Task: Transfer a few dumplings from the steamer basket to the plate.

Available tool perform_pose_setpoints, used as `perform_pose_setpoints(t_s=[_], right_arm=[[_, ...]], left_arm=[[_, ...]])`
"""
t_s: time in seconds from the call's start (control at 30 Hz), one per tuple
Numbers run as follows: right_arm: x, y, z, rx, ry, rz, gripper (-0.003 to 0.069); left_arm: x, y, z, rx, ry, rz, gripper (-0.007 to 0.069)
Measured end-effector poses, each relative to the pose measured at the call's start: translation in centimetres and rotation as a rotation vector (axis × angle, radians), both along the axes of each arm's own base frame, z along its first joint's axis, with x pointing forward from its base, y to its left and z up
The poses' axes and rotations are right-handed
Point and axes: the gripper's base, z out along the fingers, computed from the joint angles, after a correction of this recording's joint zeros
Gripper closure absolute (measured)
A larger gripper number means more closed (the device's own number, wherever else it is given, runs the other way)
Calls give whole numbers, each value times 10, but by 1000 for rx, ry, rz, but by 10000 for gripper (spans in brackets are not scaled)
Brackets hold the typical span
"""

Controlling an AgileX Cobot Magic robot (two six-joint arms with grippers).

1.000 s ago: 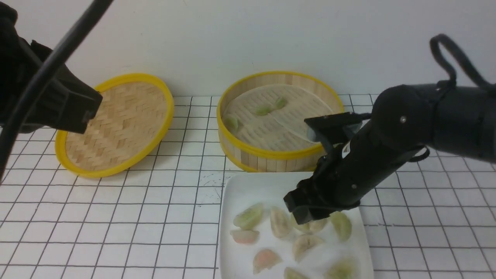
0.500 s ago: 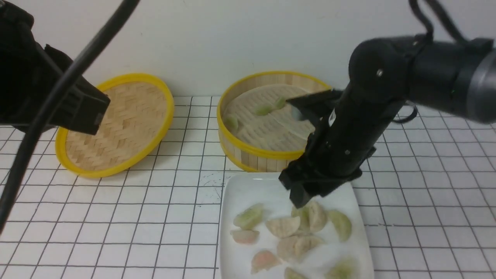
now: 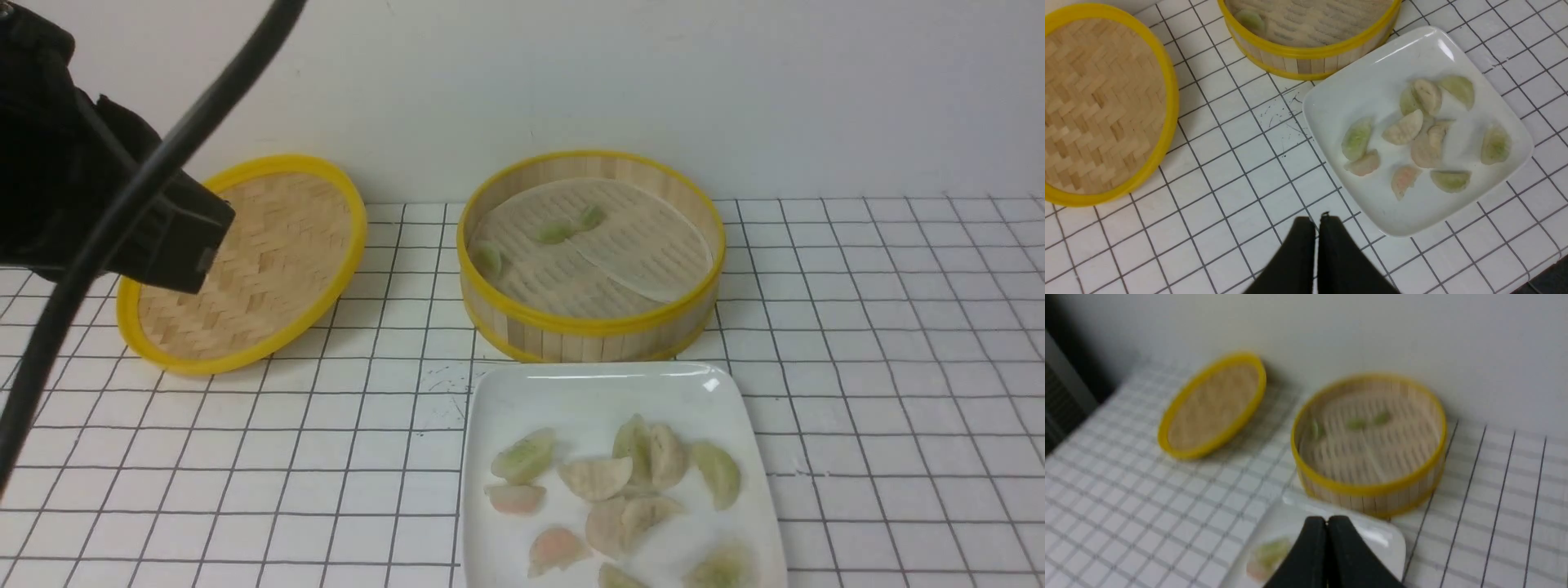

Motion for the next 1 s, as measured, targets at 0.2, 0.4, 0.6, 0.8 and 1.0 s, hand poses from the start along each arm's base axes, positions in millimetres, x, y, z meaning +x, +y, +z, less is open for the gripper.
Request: perform_pose_setpoints(t_s=[0.2, 0.4, 0.6, 0.8, 1.0], right_arm=[[-43, -33, -96, 119, -220, -58, 673], [-33, -31, -115, 55, -225, -84, 673], [-33, -33, -107, 32, -332, -101, 673], [-33, -33, -108, 28, -329, -103, 673], [-33, -33, -108, 26, -330, -104, 673]], left_arm=[[1, -2, -4, -13, 15, 2, 631], [-11, -1, -7, -153, -73, -26, 631], [-74, 38, -17, -379, -346, -32, 631], [-122, 71, -54, -574, -626, -26, 631], [-139, 83, -89, -680, -750, -20, 631]])
